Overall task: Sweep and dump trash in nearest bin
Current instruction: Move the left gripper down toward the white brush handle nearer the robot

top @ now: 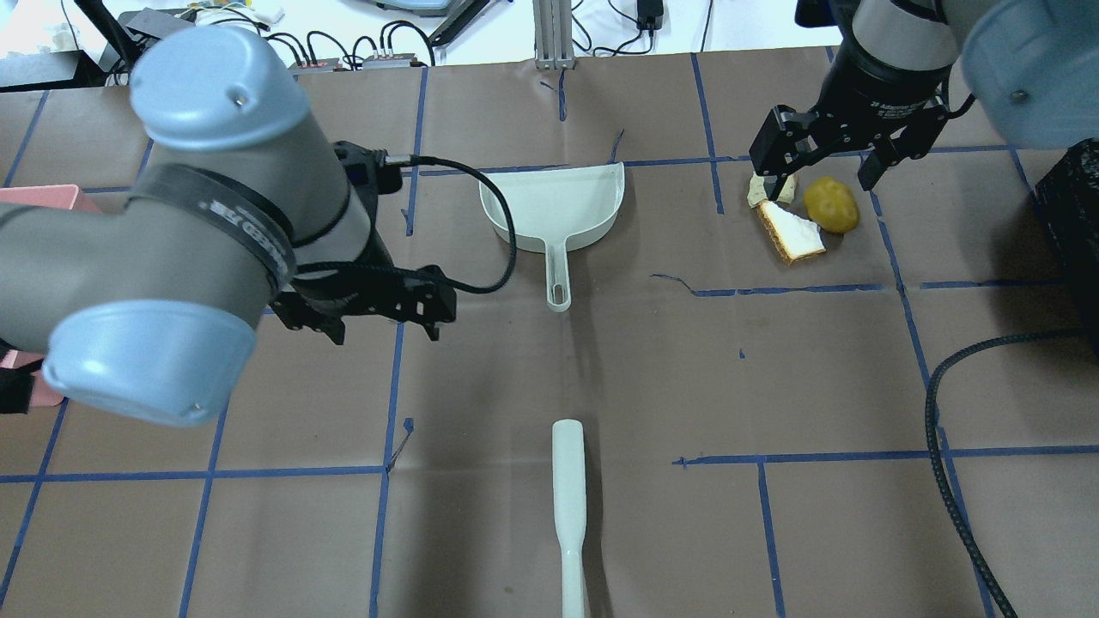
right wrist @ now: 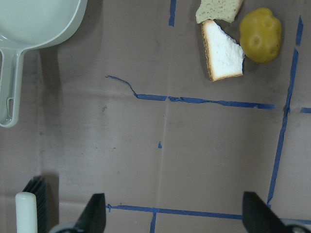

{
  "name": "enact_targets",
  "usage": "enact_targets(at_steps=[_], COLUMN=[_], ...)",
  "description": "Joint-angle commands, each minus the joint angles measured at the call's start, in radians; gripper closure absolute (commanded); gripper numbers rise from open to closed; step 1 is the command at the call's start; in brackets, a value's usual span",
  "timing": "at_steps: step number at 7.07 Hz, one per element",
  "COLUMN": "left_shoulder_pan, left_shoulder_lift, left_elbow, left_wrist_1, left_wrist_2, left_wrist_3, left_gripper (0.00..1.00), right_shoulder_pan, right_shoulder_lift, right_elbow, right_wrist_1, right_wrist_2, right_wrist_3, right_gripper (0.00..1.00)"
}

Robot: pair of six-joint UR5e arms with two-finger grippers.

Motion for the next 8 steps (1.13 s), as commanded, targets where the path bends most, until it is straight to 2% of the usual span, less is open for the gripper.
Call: enact_targets(at_steps=[1, 3, 7, 8], left_shoulder_pan=[-0.149, -0.219, -0.465, -0.499], left_shoulder_lift=[0.026, 0.026, 0.022, 0.023], left_elbow=[-0.068, -0.114, -0.289, -0.330], left_wrist_1=[0.024, 0.030, 0.295, 0.337], left_wrist_2=[-0.002, -0.008, 0.001, 0.001], left_wrist_3=[-0.143, -0.182, -0.562, -0.573], left_gripper=[0.00, 0.00, 0.01, 0.01], right_shoulder_pan=[0.000, 0.000, 0.000, 0.000], right_shoulder_lift=[0.000, 0.000, 0.000, 0.000], right_elbow=[0.001, 0.001, 0.001, 0.001], right_wrist_1=[0.000, 0.000, 0.000, 0.000], right_wrist_2=[0.000, 0.000, 0.002, 0.002], right_wrist_3=[0.000, 0.000, 0.000, 0.000], right_gripper=[0.00, 0.00, 0.00, 0.00])
